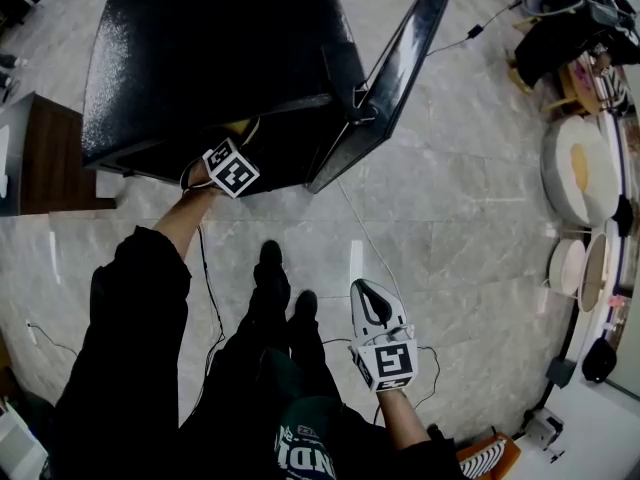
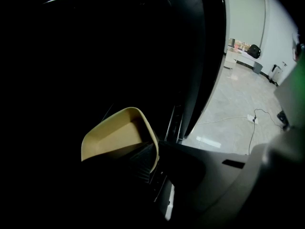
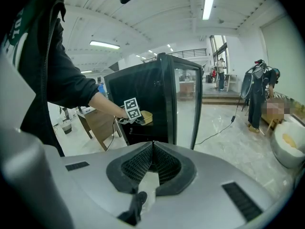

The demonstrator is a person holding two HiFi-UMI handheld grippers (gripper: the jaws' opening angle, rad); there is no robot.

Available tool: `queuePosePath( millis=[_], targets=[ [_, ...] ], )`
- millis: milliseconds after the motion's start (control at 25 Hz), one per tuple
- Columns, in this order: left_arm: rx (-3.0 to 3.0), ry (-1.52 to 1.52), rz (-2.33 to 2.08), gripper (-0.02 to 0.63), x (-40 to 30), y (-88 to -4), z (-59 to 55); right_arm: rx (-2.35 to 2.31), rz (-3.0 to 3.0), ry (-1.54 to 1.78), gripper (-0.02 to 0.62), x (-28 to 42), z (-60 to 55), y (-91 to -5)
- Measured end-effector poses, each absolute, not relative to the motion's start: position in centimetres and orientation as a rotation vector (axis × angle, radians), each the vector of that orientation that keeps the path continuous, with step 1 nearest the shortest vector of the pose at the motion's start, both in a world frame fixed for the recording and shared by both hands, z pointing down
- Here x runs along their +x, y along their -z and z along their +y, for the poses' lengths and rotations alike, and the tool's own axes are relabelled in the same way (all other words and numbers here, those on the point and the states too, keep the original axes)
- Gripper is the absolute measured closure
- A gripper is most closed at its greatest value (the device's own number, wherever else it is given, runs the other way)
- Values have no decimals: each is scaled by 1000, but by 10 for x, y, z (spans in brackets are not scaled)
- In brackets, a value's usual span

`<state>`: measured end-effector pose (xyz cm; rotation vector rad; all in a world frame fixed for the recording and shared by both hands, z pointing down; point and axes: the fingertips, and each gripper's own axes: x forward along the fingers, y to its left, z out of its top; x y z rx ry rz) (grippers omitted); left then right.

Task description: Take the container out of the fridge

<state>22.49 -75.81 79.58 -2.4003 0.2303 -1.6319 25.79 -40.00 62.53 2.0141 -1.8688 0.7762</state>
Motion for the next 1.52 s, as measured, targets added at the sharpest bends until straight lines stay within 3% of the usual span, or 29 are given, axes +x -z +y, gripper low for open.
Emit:
queuePosePath(
  millis=[1520],
  targets=[
    [-2373,1543,-54,574,177,-689,-613,2041,-1958,-711,558,238,-374,-577]
  ],
)
